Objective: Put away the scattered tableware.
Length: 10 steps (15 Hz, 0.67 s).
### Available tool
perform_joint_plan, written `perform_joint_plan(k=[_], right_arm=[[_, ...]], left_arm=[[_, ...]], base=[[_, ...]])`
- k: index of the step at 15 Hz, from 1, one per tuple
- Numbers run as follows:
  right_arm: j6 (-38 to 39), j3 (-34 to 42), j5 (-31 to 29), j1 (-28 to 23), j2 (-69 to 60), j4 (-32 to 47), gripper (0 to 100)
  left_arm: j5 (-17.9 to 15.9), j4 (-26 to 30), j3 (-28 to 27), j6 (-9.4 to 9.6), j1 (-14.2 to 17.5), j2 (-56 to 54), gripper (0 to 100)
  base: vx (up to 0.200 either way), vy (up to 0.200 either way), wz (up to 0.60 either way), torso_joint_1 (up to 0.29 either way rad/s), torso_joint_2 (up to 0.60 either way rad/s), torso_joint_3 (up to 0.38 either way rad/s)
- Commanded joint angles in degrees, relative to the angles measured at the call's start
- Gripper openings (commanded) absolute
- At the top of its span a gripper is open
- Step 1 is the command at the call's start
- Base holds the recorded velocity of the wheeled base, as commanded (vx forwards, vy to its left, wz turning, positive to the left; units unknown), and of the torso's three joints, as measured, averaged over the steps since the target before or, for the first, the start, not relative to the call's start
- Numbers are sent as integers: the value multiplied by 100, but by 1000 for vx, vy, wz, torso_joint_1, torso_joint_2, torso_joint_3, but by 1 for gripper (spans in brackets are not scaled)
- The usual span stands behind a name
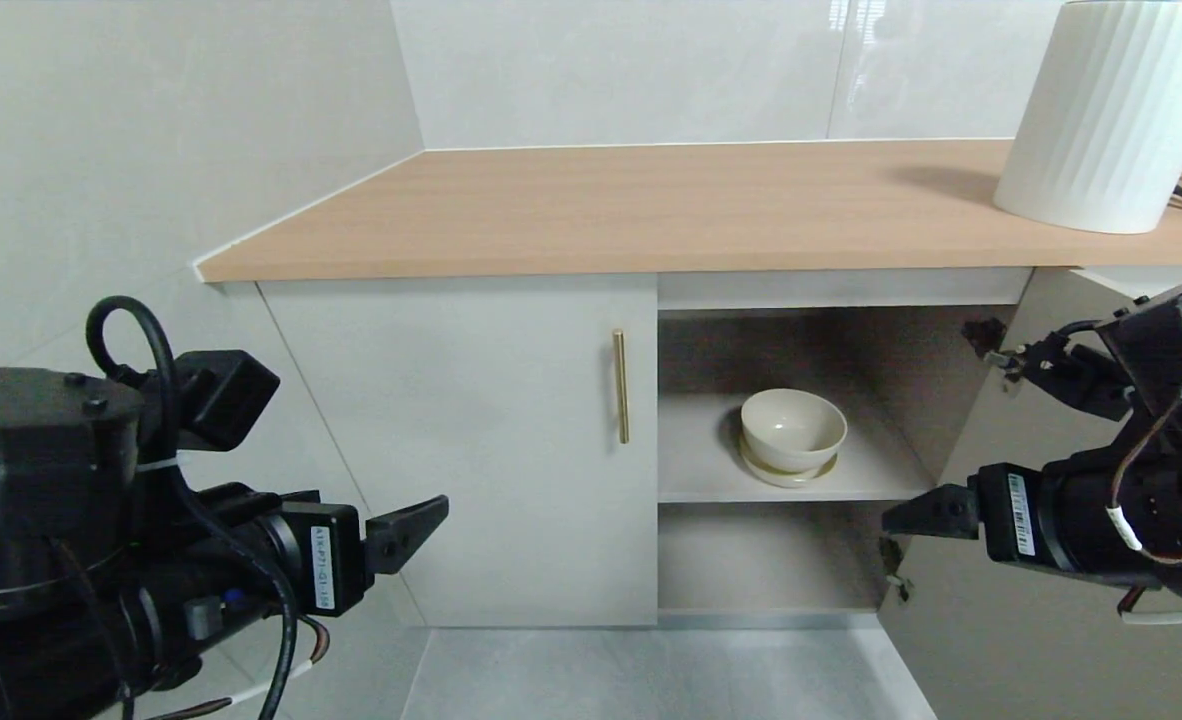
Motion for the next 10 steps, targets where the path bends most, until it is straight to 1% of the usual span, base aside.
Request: perform_joint_plan(k=[1, 6, 10], right_arm=[[-1, 27, -2, 34, -52, -4, 100], [-28, 132, -11, 51, -52, -4, 100], [-230, 212, -2, 51, -44, -4, 100]], left_arm=[[3, -2, 1, -1, 0, -10, 100], [3, 7, 1, -10, 0, -10, 100], [3, 7, 10, -10, 0, -10, 100]], base=[[-200, 0, 0, -12, 2, 7], [-200, 0, 0, 0, 0, 0], [-200, 0, 0, 0, 4, 0]])
